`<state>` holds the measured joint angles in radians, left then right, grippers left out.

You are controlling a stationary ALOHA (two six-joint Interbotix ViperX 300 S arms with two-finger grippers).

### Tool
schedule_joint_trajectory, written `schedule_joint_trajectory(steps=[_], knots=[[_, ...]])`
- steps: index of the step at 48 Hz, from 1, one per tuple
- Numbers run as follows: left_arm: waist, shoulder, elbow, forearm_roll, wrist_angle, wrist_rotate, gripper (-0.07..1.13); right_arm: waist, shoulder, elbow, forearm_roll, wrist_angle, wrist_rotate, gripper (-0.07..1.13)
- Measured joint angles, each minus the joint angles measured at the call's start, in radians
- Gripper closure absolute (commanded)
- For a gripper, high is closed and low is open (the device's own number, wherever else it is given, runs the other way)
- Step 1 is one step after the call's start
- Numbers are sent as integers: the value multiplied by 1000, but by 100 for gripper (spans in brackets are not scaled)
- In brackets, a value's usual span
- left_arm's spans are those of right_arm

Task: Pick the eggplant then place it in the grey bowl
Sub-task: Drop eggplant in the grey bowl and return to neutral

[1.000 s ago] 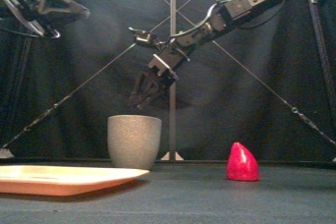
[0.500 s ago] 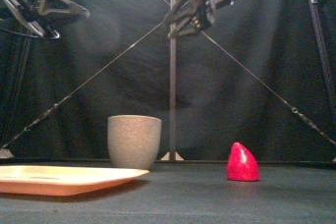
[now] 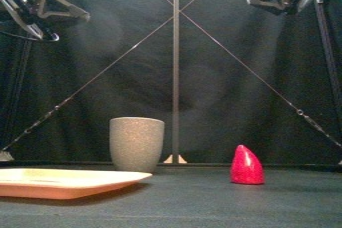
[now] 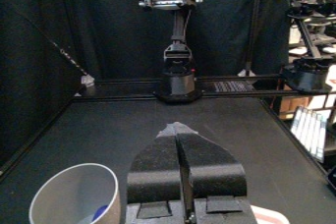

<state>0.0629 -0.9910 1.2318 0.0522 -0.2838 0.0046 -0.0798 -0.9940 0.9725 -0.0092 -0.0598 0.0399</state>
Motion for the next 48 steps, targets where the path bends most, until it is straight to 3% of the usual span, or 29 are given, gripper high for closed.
schedule_joint_trajectory(steps=[13,48], knots=[[2,-2,0,0,2,0,109,0,-172,138,9,-2,-5,3],[2,-3,3,2,2,0,109,-6,-138,149,6,-2,-5,3]])
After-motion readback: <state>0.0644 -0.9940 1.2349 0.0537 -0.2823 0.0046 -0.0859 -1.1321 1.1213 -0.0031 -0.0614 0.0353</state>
